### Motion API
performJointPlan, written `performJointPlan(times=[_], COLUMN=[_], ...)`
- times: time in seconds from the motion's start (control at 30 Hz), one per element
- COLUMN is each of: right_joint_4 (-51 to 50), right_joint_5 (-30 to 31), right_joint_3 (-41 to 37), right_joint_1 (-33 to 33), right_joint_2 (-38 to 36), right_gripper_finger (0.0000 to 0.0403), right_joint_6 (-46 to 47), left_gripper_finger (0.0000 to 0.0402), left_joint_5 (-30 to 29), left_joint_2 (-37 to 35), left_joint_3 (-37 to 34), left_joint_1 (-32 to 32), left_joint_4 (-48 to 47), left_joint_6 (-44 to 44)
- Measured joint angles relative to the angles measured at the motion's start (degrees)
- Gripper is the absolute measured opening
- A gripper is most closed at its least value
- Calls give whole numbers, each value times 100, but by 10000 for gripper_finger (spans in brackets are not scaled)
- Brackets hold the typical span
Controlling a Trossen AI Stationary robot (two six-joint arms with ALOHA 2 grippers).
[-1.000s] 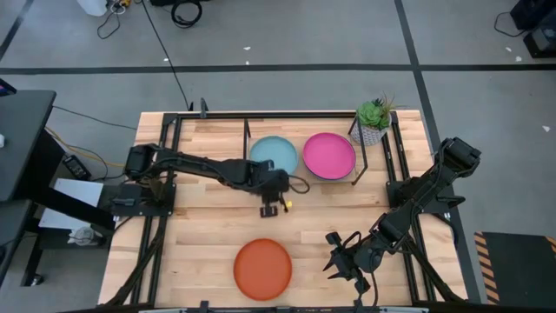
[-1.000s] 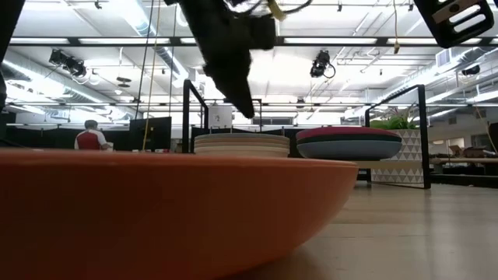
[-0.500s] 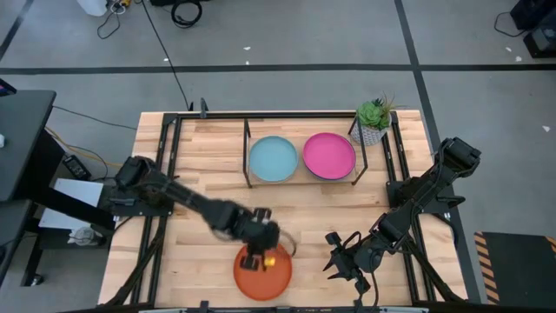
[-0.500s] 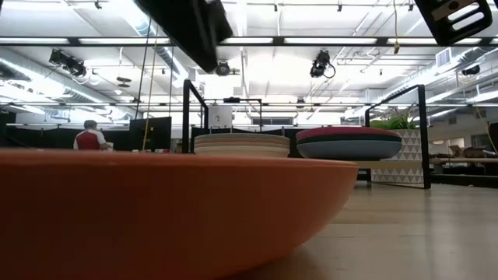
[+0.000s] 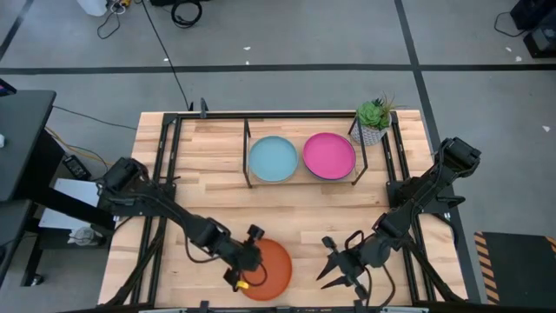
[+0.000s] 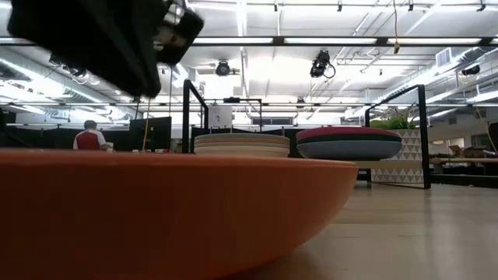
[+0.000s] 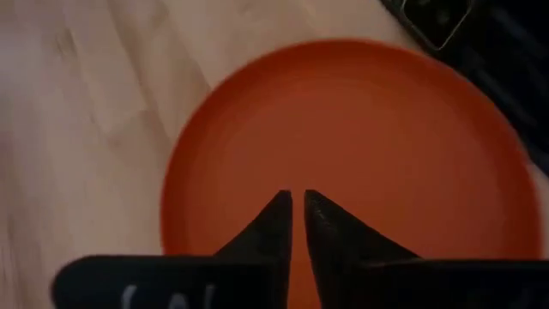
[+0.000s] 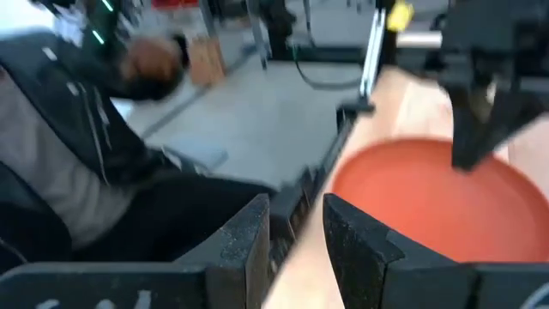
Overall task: Place and stack plates onto a shelf
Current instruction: Stack the orange plate on top of the dark pink plate on the shelf
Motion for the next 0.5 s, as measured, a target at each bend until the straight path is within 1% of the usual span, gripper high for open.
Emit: performJointPlan(times=[0.13, 0.2, 0.27, 0.37, 0.43, 0.5], right_joint_4=[592, 846, 1091, 1366, 1446, 1447], right_joint_5=[1, 2, 30, 529, 1035, 1399], right_joint_3=[0, 0, 2, 2, 2, 2], right_joint_1=[-25, -72, -127, -224, -300, -385], right_joint_2=[1, 2, 2, 1, 1, 0], right_gripper_finger=[119, 119, 119, 119, 119, 119], right_joint_6=[-113, -364, -628, -866, -940, -934], left_gripper_finger=[15, 8, 6, 9, 15, 17], left_joint_5=[-14, -75, -296, -770, -1002, -1135], left_joint_2=[-318, -510, -722, -1089, -1312, -1514], left_joint_3=[-874, -1272, -1613, -2050, -2292, -2515], left_joint_1=[-37, -109, -198, -332, -354, -351], left_joint_4=[1126, 1717, 2362, 2896, 3170, 3352], left_joint_6=[54, 261, 607, 1009, 1104, 1138])
